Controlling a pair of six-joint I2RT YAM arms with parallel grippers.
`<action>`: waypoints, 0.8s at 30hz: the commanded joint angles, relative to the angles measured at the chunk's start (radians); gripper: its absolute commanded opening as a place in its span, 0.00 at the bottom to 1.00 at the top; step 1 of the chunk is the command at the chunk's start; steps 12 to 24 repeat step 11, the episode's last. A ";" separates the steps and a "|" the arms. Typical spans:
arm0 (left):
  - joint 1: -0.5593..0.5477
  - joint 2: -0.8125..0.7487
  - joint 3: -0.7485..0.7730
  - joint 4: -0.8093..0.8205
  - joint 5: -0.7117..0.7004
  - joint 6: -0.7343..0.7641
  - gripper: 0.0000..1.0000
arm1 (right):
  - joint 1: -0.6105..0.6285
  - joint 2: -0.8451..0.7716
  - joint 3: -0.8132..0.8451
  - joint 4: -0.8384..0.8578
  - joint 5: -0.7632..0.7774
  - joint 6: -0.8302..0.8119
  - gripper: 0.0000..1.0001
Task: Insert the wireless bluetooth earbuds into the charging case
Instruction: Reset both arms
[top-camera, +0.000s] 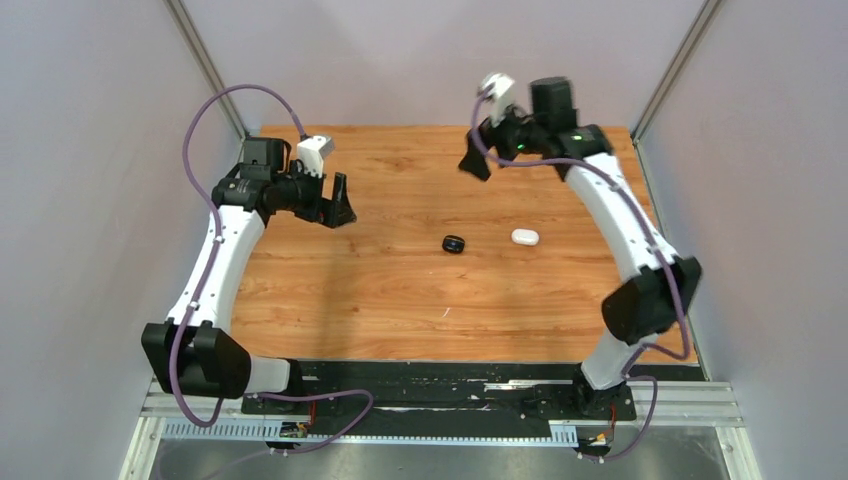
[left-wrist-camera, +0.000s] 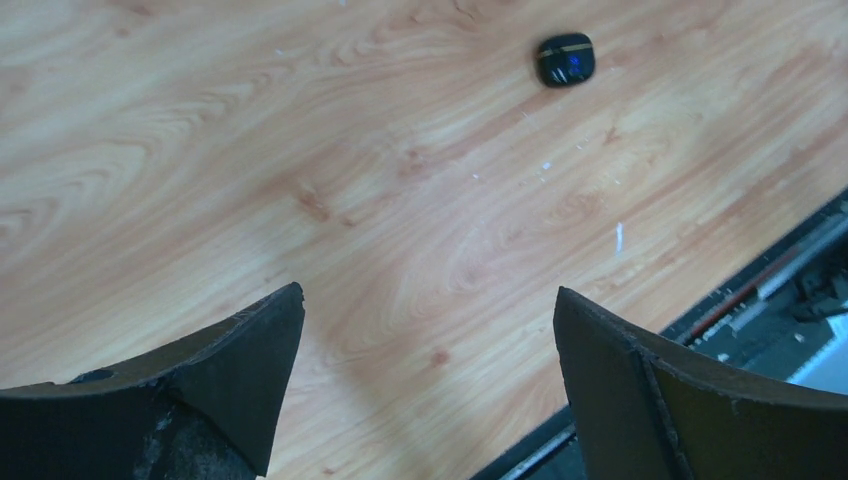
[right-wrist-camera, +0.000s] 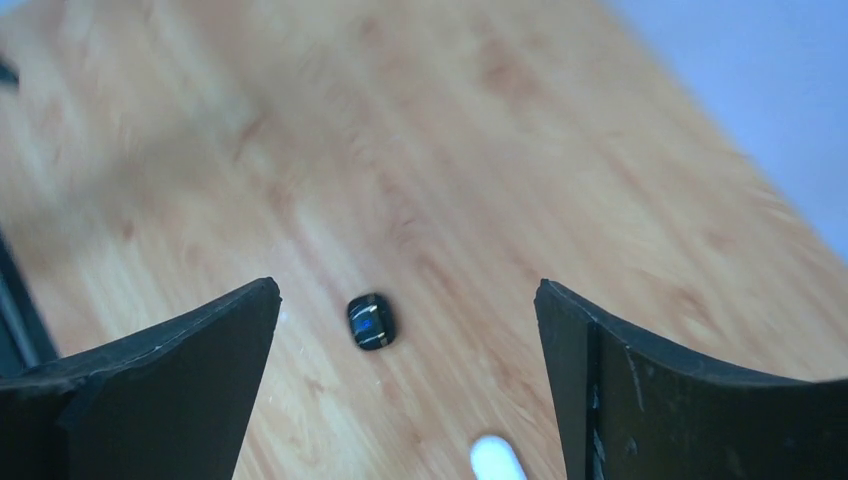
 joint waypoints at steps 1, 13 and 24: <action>0.005 -0.030 0.085 0.066 -0.119 0.035 1.00 | -0.095 -0.165 -0.027 0.145 0.224 0.425 1.00; 0.003 -0.110 0.025 0.188 -0.221 0.044 1.00 | -0.104 -0.367 -0.314 0.246 0.384 0.416 1.00; 0.003 -0.110 0.025 0.188 -0.221 0.044 1.00 | -0.104 -0.367 -0.314 0.246 0.384 0.416 1.00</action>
